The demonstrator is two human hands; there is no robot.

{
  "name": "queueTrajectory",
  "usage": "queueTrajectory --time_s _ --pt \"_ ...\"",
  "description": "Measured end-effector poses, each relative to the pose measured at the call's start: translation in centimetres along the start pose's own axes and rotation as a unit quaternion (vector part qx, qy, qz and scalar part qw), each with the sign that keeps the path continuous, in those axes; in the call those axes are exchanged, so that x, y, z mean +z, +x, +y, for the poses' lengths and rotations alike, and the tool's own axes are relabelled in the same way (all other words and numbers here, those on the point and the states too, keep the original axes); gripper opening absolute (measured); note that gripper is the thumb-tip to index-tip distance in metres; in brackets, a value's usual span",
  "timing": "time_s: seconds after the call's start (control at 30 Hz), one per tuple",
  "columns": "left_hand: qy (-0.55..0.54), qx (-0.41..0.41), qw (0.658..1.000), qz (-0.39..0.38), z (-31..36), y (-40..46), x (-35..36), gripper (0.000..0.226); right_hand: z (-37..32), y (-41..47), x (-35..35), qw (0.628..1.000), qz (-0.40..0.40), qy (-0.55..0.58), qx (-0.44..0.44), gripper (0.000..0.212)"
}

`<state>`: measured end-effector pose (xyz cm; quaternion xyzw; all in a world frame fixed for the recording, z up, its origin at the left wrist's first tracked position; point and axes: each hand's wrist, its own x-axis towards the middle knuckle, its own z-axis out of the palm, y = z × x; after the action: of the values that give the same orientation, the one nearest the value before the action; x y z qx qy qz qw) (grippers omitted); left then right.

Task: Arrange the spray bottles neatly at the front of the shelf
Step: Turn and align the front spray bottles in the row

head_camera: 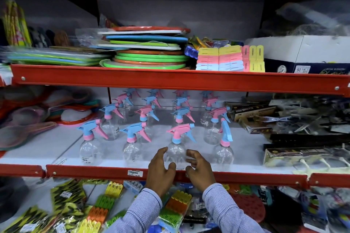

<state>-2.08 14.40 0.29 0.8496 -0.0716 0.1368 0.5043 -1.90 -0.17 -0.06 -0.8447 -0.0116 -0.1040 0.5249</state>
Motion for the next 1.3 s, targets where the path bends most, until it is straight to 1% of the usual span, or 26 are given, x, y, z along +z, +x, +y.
queueTrajectory --time_s 0.17,0.27,0.4,0.53,0.6,0.67,0.73,0.8,0.83,0.9,1.0,1.07,1.17,1.3 --pt "-0.007 0.006 1.000 0.007 0.0 -0.2 -0.1 0.052 0.2 -0.1 0.0 1.000 0.013 -0.005 -0.008 0.051" --pt "-0.009 0.041 0.998 0.039 0.0 -0.8 -0.2 0.052 0.4 -1.0 -0.3 0.998 0.060 -0.003 -0.035 0.050" --pt "-0.002 0.108 0.992 0.062 0.5 -1.7 0.2 0.044 1.3 -2.5 -1.7 0.988 0.138 -0.009 -0.065 0.047" --pt "-0.008 0.148 0.988 0.033 1.8 -2.0 2.3 0.041 2.8 -3.7 -4.3 0.972 0.223 -0.014 -0.069 0.046" --pt "-0.016 0.158 0.987 0.018 2.6 -2.1 3.7 0.043 3.6 -3.9 -5.9 0.963 0.261 -0.011 -0.071 0.039" --pt "-0.021 0.149 0.989 0.003 3.2 -2.1 5.1 0.043 4.0 -3.8 -7.4 0.956 0.287 -0.001 -0.064 0.032" --pt "-0.025 0.128 0.991 -0.012 4.0 -2.1 6.7 0.045 4.7 -3.5 -9.0 0.954 0.295 0.008 -0.058 0.033" --pt "-0.026 0.105 0.994 -0.016 4.6 -1.9 8.0 0.048 5.2 -2.7 -10.3 0.958 0.281 0.008 -0.055 0.036" --pt "-0.027 0.091 0.995 -0.016 4.9 -1.9 8.6 0.049 5.5 -2.2 -10.8 0.964 0.262 0.009 -0.045 0.036" --pt "-0.022 0.065 0.998 -0.011 5.7 -1.8 9.7 0.048 5.9 -0.9 -11.8 0.981 0.193 0.015 -0.017 0.040" --pt "-0.009 0.041 0.999 0.000 6.6 -1.7 11.1 0.042 6.1 0.7 -12.6 0.998 0.065 0.013 0.012 0.055" --pt "0.002 0.032 0.999 0.006 7.0 -1.8 11.9 0.037 6.2 1.4 -12.9 1.000 0.018 -0.009 0.011 0.060" --pt "0.024 0.018 0.999 0.017 7.1 -2.2 12.7 0.037 6.2 1.4 -13.4 1.000 -0.010 -0.025 0.014 0.057" --pt "0.037 0.010 0.999 0.021 7.5 -1.8 13.1 0.039 6.3 0.8 -13.7 1.000 0.008 0.004 0.000 0.049"
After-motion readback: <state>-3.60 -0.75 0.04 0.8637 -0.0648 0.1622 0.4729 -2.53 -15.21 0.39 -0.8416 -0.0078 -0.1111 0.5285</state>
